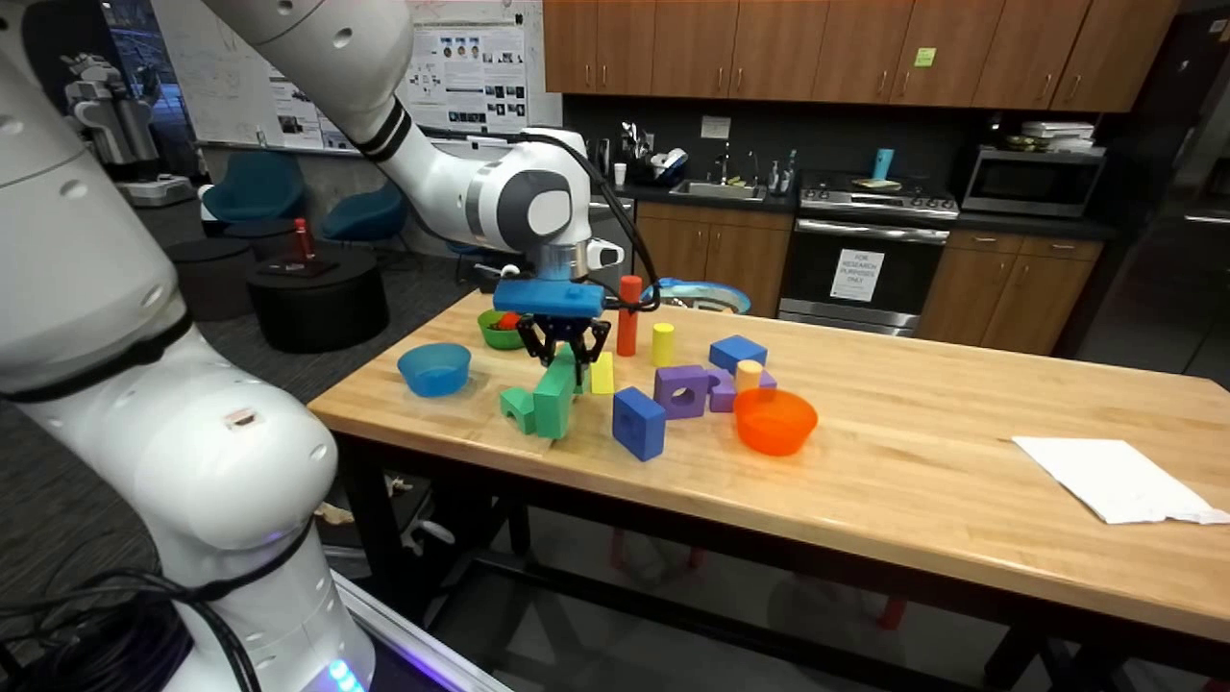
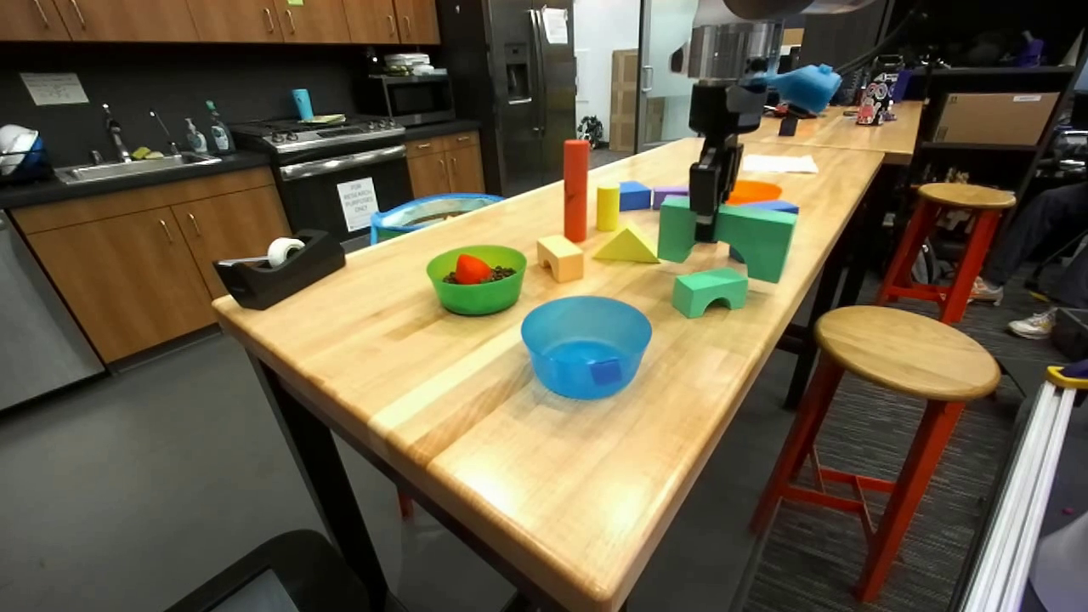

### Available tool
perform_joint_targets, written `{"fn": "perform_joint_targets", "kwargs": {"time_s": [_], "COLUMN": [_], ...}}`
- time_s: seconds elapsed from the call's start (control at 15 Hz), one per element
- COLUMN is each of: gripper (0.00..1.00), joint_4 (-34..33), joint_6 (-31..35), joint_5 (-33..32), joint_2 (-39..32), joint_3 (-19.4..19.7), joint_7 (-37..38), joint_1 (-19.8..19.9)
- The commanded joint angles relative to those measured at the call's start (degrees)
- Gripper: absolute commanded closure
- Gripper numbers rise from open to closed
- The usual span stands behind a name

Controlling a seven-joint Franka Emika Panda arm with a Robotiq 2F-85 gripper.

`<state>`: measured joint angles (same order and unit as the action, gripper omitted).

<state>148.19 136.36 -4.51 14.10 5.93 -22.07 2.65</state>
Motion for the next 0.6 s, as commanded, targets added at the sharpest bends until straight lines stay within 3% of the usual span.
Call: {"fn": "perform_joint_targets", "kwargs": {"time_s": [0.0,0.53], "gripper": [0.84,0.84], "joint_4": [2.0,3.2], "joint_6": [0.5,1.6], "joint_5": [-1.0,-1.7], "joint_2": [1.8,1.5], "joint_3": [0.1,-0.2], "joint_7": [-2.4,-4.7], "joint_1": [-0.7,-1.2]}}
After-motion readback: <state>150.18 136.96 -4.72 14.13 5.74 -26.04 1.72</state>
